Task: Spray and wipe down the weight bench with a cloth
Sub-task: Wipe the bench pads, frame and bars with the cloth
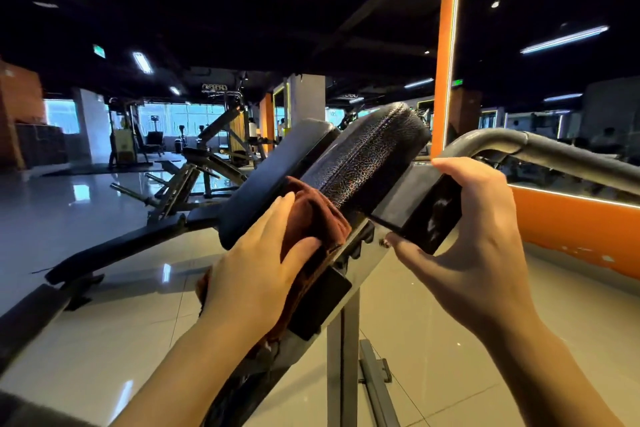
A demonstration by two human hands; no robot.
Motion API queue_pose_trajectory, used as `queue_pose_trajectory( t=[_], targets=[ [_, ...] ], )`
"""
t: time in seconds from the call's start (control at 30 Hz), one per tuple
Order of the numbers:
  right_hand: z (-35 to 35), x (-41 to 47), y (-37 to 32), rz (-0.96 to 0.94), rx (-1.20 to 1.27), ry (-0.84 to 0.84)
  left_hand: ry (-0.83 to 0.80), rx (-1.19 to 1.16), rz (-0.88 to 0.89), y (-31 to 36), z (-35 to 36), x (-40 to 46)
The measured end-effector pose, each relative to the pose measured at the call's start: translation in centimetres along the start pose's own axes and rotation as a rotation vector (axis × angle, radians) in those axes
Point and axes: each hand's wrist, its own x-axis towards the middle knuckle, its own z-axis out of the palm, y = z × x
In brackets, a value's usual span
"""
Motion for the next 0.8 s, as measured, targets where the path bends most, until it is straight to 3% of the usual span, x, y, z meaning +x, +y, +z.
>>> queue_pose_trajectory(
  t=[0.43, 0.6, 0.8],
  targets=[
    [0.0, -0.3, 0.2, 0.077, -0.007, 0.027, 0.037, 0.038, 0.233, 11.4, 1.5, 12.7],
    [-0.1, -0.4, 0.2, 0.071, -0.008, 0.002, 0.024, -0.057, 0.334, 8.5, 1.4, 11.0],
    [-0.6, 0.0, -1.6, 0.144, -0.039, -0.046, -0.252, -0.377, 0.295, -0.9, 0.1, 5.2]
  ],
)
